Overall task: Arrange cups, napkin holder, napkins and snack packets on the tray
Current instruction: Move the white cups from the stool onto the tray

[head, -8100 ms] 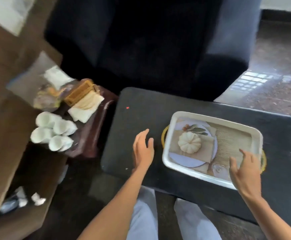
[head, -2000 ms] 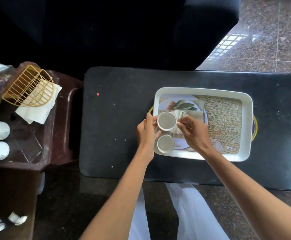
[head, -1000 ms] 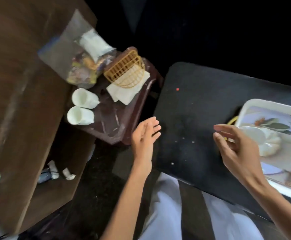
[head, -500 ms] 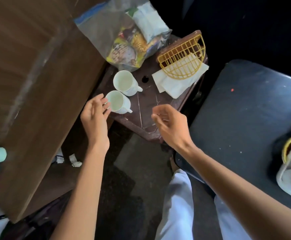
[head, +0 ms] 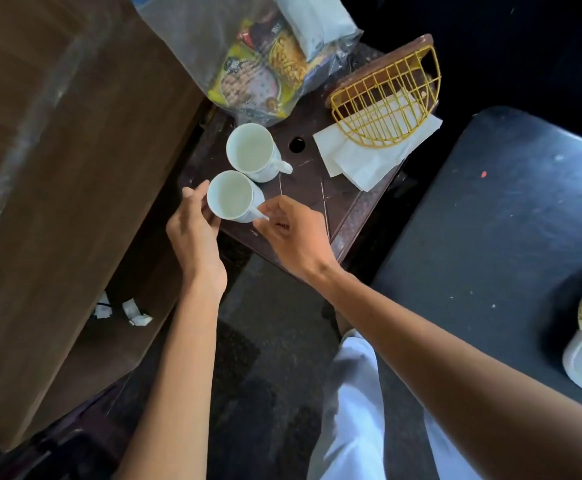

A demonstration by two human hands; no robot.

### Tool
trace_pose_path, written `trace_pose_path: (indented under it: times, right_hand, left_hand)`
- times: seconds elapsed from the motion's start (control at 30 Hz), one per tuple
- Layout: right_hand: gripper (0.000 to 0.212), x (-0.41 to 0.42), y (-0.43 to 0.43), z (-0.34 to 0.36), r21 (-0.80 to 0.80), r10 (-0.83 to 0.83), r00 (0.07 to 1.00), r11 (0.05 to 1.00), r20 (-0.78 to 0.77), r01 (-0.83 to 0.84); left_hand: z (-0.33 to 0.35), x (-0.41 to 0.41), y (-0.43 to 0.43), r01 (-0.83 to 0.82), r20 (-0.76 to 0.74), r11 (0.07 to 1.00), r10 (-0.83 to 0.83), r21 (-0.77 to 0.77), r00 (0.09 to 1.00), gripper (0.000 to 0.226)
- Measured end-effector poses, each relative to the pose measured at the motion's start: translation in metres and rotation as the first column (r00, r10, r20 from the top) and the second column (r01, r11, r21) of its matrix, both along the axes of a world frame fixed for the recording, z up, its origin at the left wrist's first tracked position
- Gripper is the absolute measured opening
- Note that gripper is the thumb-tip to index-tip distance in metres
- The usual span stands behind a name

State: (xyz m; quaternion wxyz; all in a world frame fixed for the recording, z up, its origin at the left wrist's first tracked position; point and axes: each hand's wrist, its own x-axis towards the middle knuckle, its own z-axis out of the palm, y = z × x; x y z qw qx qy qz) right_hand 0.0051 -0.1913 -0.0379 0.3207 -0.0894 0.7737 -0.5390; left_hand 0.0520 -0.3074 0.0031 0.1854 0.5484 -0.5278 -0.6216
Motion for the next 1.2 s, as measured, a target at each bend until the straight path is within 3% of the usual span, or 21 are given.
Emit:
trace_pose_path:
  times: [0.3, 0.47, 0.67, 0.97, 1.2]
  right_hand:
    - [0.01, 0.014, 0.052, 0.014, -0.044, -0.134, 0.99, 0.99, 0.052, 0.136]
    - [0.007, 0.025, 0.125, 0.03, -0.039, -0.3, 0.952, 0.952, 0.069, 0.303]
    - [0.009, 0.031, 0.234, 0.047, 0.053, -0.504, 0.864, 0.862, -0.019, 0.504]
    - [0.003, 0.034, 0.402, 0.07, 0.155, -0.662, 0.737, 0.721, -0.133, 0.676]
    - [0.004, 0.05, 0.524, 0.062, 0.225, -0.697, 0.701, 0.666, -0.152, 0.711]
  left_hand:
    - [0.015, 0.007, 0.053, 0.055, 0.054, 0.998, -0.054, -0.027, 0.997, 0.029]
    - [0.018, 0.007, 0.121, 0.152, 0.055, 0.988, -0.152, -0.005, 0.987, 0.026]
    - [0.021, -0.007, 0.232, 0.283, 0.012, 0.957, -0.285, 0.064, 0.959, 0.02]
    - [0.035, -0.017, 0.391, 0.554, -0.061, 0.826, -0.551, 0.101, 0.833, 0.015]
    - [0.029, -0.012, 0.473, 0.687, -0.119, 0.662, -0.689, 0.299, 0.715, 0.02]
